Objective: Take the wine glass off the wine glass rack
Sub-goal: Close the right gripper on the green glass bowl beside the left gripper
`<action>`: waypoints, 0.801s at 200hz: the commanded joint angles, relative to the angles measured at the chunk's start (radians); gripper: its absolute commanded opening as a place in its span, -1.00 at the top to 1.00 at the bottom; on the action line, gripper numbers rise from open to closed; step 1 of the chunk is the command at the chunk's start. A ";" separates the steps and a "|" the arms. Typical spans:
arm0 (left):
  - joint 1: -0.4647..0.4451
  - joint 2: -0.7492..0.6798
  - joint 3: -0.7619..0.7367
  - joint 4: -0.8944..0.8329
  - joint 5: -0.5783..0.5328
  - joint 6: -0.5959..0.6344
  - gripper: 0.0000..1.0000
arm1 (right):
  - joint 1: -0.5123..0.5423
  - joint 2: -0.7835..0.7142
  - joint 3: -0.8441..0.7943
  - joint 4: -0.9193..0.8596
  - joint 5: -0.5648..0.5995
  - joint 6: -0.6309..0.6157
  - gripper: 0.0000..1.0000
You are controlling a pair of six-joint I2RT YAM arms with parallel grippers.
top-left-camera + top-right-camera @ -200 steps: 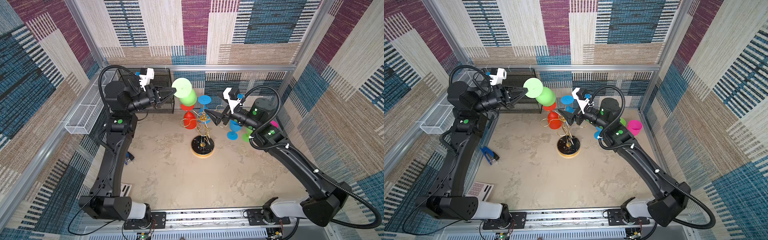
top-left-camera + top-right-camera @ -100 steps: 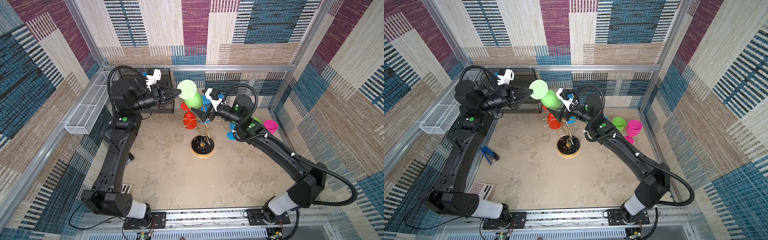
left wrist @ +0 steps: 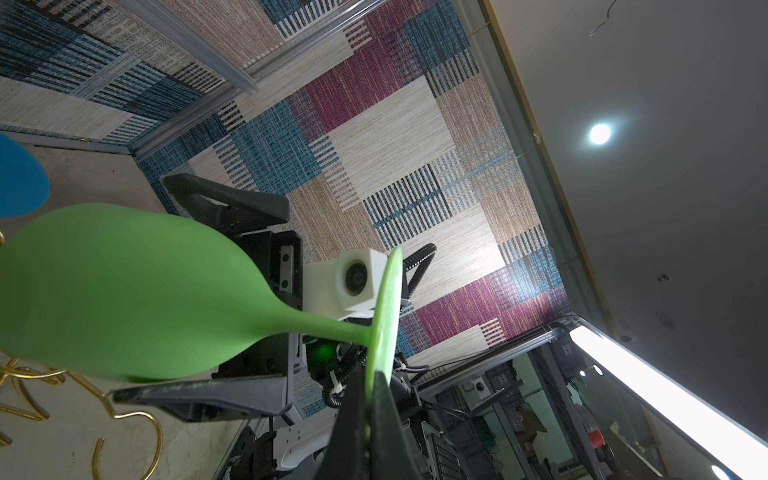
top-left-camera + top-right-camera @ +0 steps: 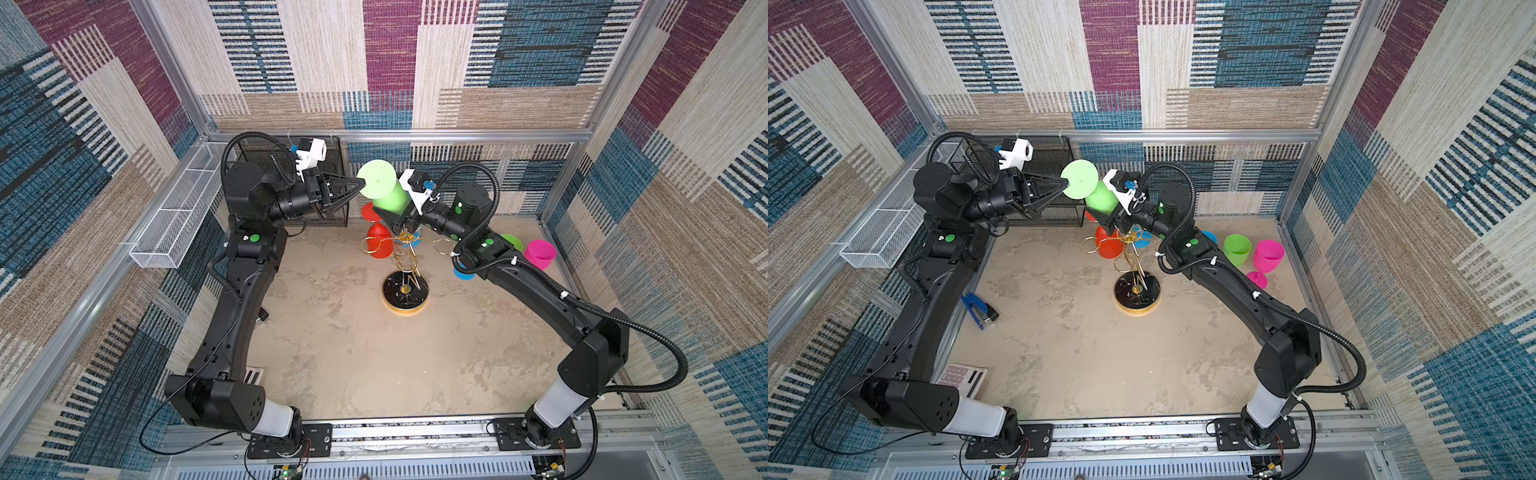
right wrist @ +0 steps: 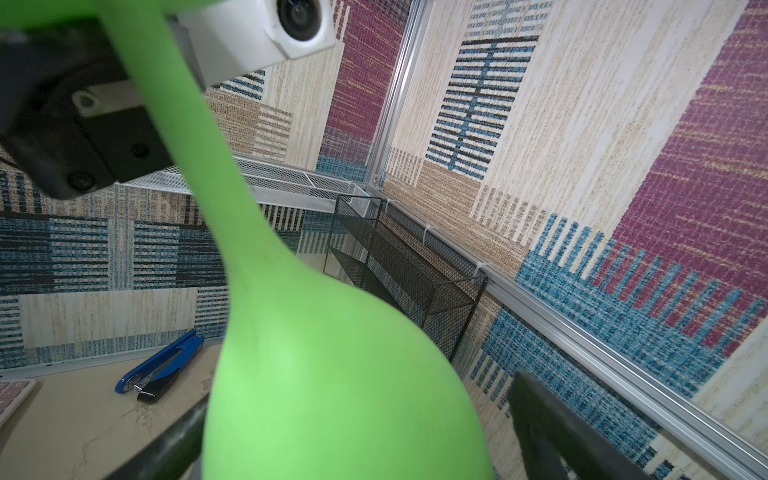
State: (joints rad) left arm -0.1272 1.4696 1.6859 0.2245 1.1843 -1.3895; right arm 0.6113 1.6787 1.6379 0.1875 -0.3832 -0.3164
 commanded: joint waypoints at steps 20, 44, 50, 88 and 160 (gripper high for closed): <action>-0.002 0.001 -0.011 0.118 0.014 -0.071 1.00 | 0.005 0.008 0.011 0.036 0.023 0.012 -0.99; -0.003 0.003 -0.011 0.119 0.015 -0.074 1.00 | 0.007 0.013 0.017 0.038 0.026 0.020 -0.99; -0.002 0.001 -0.009 0.119 0.015 -0.074 1.00 | 0.009 0.015 0.019 0.038 0.027 0.020 -0.99; -0.002 0.001 -0.009 0.125 0.014 -0.078 1.00 | 0.013 0.013 0.020 0.027 0.034 0.025 -0.90; -0.002 0.012 -0.022 0.151 0.011 -0.093 1.00 | 0.020 -0.004 0.016 -0.004 0.035 0.025 -0.58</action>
State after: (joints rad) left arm -0.1284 1.4788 1.6691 0.3187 1.1839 -1.4693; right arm 0.6292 1.6905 1.6489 0.1654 -0.3561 -0.3103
